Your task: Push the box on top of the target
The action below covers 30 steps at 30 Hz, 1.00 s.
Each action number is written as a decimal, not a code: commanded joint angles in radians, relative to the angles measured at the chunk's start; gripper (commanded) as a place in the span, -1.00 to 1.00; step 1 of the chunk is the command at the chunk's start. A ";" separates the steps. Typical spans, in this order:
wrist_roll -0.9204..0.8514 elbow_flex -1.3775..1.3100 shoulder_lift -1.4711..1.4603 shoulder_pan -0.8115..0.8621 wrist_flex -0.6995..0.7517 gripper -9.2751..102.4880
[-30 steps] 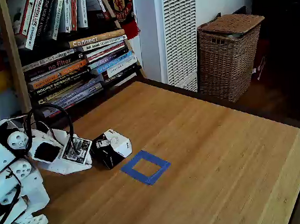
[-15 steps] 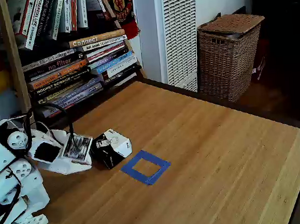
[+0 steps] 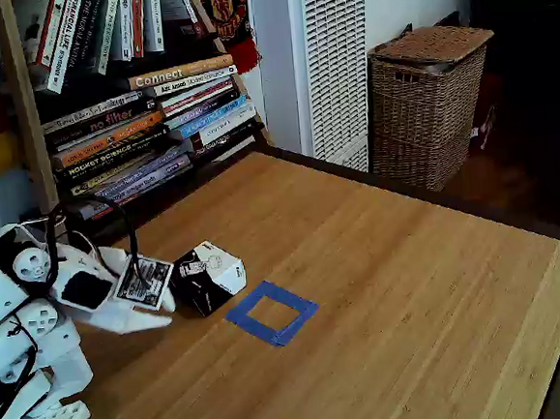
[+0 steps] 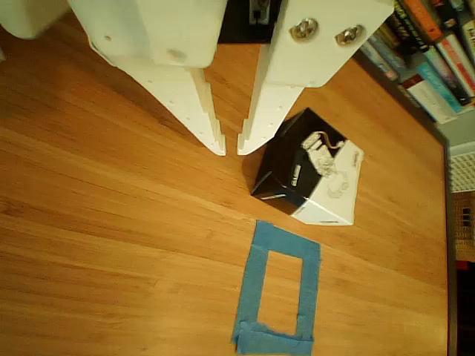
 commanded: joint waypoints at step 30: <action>0.353 -0.784 -1.020 -0.304 -0.127 -0.65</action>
